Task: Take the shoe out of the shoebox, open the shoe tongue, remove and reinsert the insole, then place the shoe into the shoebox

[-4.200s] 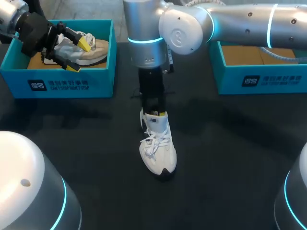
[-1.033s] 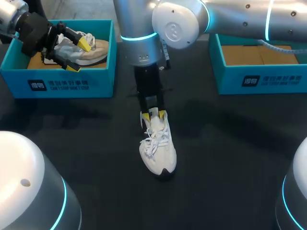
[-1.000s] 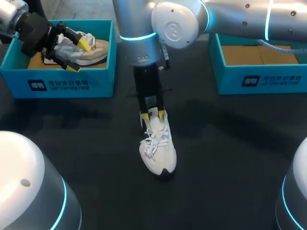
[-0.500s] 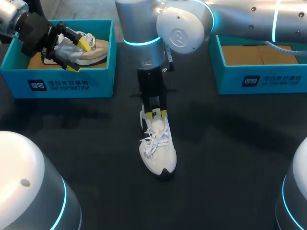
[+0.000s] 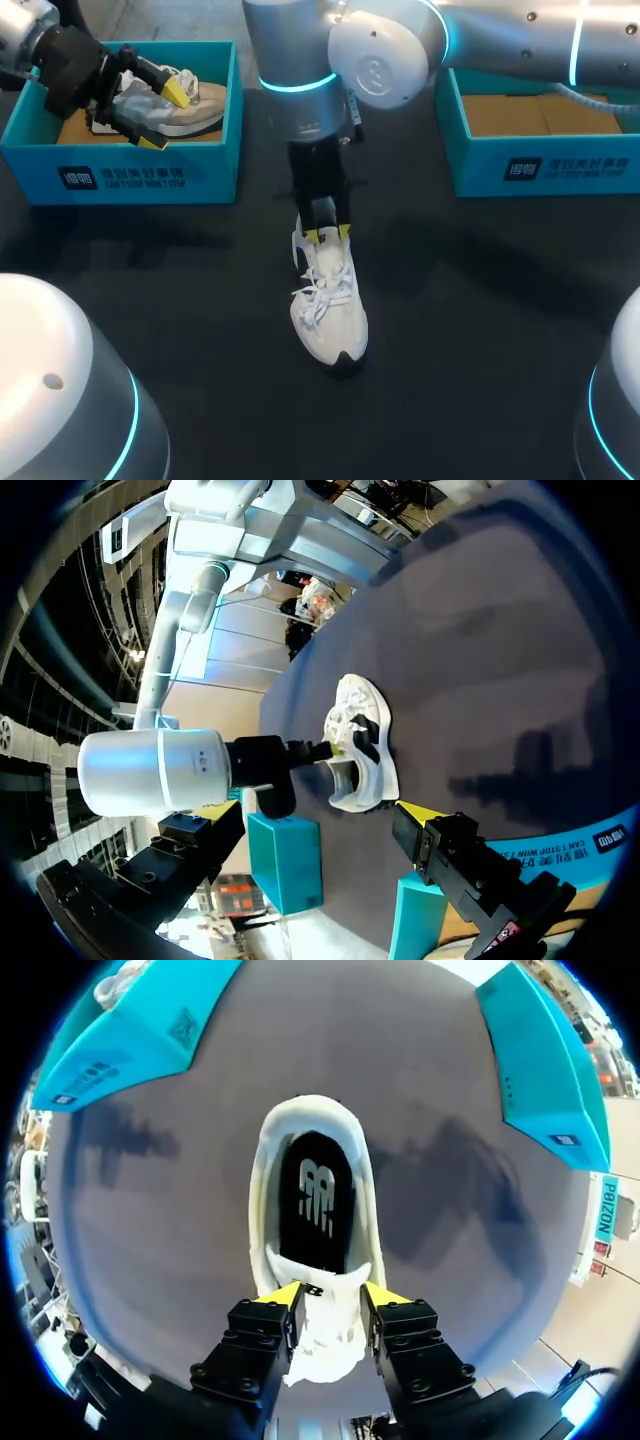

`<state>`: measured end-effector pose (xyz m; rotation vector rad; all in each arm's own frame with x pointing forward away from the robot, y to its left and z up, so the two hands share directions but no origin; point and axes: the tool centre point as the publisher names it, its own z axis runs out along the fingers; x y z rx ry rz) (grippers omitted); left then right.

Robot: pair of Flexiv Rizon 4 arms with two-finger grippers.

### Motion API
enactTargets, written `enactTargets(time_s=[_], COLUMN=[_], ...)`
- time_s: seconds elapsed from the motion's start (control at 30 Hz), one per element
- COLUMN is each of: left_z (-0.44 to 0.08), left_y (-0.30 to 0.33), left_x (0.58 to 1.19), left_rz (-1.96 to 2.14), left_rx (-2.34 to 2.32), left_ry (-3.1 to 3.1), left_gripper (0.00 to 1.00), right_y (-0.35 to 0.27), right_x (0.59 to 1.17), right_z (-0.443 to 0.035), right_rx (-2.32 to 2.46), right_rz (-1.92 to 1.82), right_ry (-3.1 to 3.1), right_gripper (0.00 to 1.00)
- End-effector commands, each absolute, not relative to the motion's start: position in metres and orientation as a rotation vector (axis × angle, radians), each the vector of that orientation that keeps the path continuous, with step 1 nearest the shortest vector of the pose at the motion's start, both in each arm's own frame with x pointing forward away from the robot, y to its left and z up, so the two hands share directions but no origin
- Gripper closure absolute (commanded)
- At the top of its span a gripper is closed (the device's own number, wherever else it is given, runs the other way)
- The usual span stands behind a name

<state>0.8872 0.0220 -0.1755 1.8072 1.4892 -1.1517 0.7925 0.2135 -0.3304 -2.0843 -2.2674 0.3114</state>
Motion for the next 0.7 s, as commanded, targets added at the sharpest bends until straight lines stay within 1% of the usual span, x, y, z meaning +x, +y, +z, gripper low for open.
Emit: enactTargets(time_s=[0.03,0.13,0.27,0.33,0.4,0.43,0.47,0.53,0.63,0.67,0.7], left_z=[-0.175,-0.175,-0.175,-0.175,-0.175,-0.175,-0.175,-0.175,-0.175,-0.175,-0.175], left_y=[0.022,0.022,0.022,0.022,0.022,0.022,0.022,0.022,0.022,0.022,0.022], left_x=[0.886,0.886,0.886,0.886,0.886,0.886,0.886,0.886,0.886,0.886,0.886], left_rz=[-1.147,-1.147,-1.147,-1.147,-1.147,-1.147,-1.147,-1.147,-1.147,-1.147,-1.147], left_rx=[1.809,1.809,1.809,1.809,1.809,1.809,1.809,1.809,1.809,1.809,1.809], left_ry=[1.491,1.491,1.491,1.491,1.491,1.491,1.491,1.491,1.491,1.491,1.491], left_gripper=[0.0,0.0,0.0,0.0,0.0,0.0,0.0,0.0,0.0,0.0,0.0], right_y=[0.214,0.215,0.216,0.22,0.224,0.227,0.229,0.234,0.24,0.24,0.24], right_x=[0.795,0.799,0.805,0.807,0.81,0.81,0.812,0.816,0.821,0.821,0.821], right_z=[-0.33,-0.31,-0.297,-0.29,-0.285,-0.282,-0.279,-0.274,-0.274,-0.274,-0.274], right_rx=[-2.083,-1.999,-1.839,-1.708,-1.549,-1.474,-1.416,-1.316,-1.203,-1.203,-1.203], right_rz=[0.302,0.185,0.066,-0.056,-0.079,-0.118,-0.147,-0.21,-0.177,-0.177,-0.177], right_ry=[-2.305,-2.524,-2.735,-2.846,-2.959,-2.989,-3.027,-3.072,-3.081,-3.081,-3.081], right_gripper=[0.6,0.56,0.57,0.58,0.58,0.56,0.57,0.65,0.76,0.79,0.75])
